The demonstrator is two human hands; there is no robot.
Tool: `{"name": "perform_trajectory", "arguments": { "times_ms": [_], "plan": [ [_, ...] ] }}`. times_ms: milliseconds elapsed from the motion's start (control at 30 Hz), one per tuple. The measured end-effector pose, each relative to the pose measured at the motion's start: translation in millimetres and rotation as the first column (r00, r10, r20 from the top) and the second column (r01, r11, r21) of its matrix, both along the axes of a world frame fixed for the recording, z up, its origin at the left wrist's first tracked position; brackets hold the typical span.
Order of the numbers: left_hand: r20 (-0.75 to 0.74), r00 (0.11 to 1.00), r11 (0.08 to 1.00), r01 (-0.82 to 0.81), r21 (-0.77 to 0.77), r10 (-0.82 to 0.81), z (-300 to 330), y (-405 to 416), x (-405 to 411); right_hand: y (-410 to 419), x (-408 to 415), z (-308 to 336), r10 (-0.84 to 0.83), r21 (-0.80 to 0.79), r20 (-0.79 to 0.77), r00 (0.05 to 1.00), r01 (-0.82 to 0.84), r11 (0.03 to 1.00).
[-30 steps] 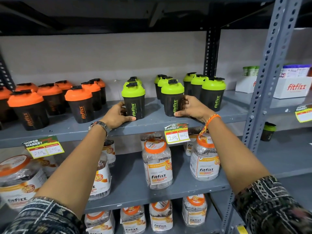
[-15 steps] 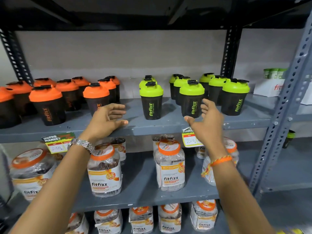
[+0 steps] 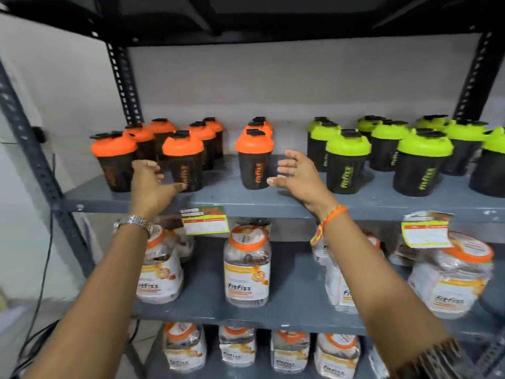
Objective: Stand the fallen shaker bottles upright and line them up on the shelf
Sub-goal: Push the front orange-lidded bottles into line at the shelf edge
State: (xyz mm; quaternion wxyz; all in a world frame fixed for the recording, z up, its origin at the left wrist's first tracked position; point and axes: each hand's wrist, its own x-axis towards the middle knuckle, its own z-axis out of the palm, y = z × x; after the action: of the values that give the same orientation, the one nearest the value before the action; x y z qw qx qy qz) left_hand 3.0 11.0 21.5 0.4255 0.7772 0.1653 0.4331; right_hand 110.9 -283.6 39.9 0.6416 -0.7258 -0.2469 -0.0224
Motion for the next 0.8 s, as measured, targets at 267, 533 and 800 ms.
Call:
{"name": "perform_trajectory", "arguments": {
  "times_ms": [267, 533, 800],
  "plan": [
    [-0.410, 0.822, 0.901, 0.433, -0.004, -0.396, 14, 54, 35, 31, 34, 6, 0.191, -0.213, -0.089, 0.978, -0.206, 0.955],
    [-0.338, 0.778, 0.832, 0.553, -0.030, -0.529, 6, 69, 38, 43, 23, 2, 0.031, -0.344, 0.061, 0.998, -0.008, 0.939],
    [-0.332, 0.750, 0.800, 0.600, -0.026, -0.573, 4, 71, 37, 35, 21, -5, 0.034, -0.289, 0.013, 0.999, -0.028, 0.957]
  ]
}}
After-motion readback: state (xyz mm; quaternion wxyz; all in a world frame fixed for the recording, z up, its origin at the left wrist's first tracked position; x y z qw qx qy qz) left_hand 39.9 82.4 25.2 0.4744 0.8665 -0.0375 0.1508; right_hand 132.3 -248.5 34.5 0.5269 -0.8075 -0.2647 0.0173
